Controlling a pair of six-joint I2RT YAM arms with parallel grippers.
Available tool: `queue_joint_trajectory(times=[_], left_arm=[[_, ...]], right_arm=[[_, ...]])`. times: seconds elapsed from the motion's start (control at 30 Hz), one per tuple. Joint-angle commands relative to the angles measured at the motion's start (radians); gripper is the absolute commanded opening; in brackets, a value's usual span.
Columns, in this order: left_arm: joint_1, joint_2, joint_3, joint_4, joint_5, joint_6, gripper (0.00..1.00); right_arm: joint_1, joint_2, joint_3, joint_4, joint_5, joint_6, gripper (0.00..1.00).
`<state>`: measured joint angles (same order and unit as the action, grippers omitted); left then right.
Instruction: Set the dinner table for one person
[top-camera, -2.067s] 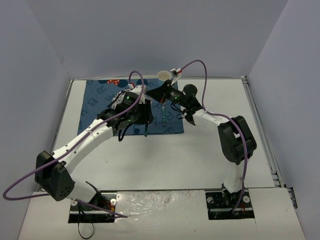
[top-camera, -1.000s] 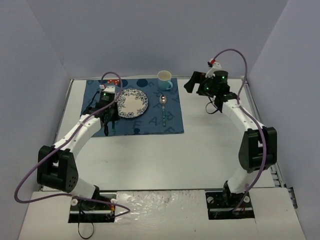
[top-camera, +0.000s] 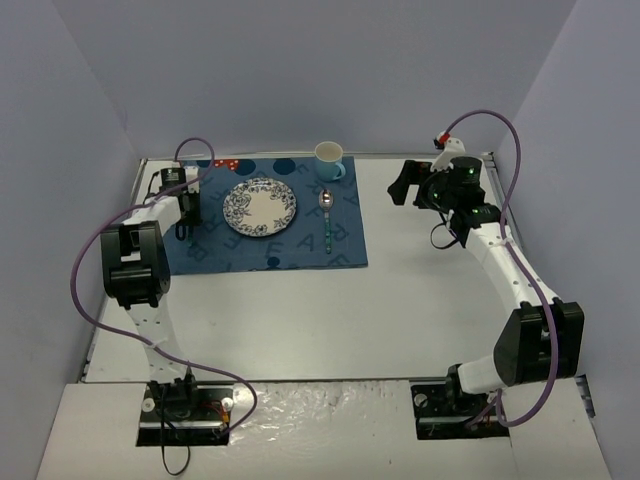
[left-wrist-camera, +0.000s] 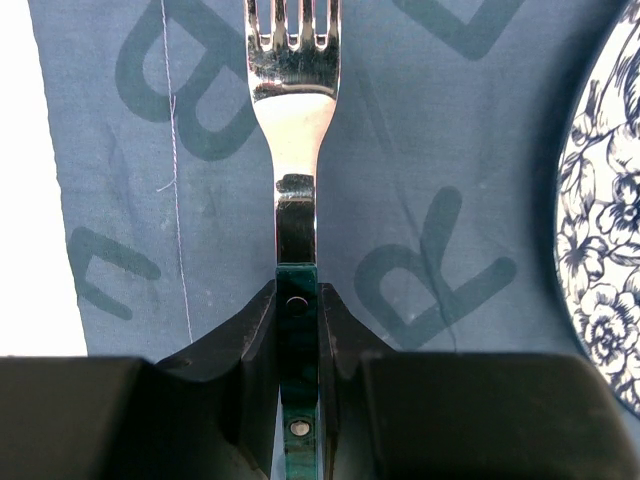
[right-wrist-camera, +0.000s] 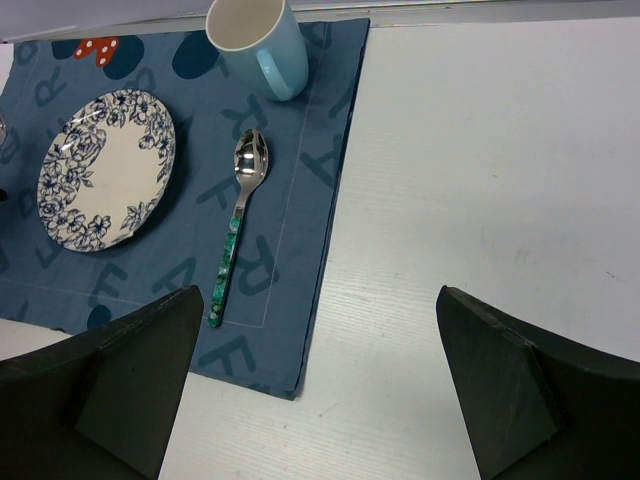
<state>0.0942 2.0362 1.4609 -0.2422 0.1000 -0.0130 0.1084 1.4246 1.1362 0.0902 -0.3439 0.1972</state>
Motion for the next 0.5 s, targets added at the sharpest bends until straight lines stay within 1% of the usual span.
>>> queue_joint_trajectory(times=[0.0,0.33,0.47], left_arm=[[0.011,-0.037,0.039,0.047,0.035,0.046,0.0],[0.012,-0.047,0.006,0.037,0.038,0.04,0.0],[0.012,-0.081,-0.024,0.036,0.038,0.032,0.0]], right_arm=[[-0.009,-0.039,0.005,0.051,-0.03,-0.01,1.0],[-0.012,-0.027,0.004,0.052,-0.042,-0.007,1.0],[-0.013,-0.026,-0.001,0.051,-0.052,-0.002,1.0]])
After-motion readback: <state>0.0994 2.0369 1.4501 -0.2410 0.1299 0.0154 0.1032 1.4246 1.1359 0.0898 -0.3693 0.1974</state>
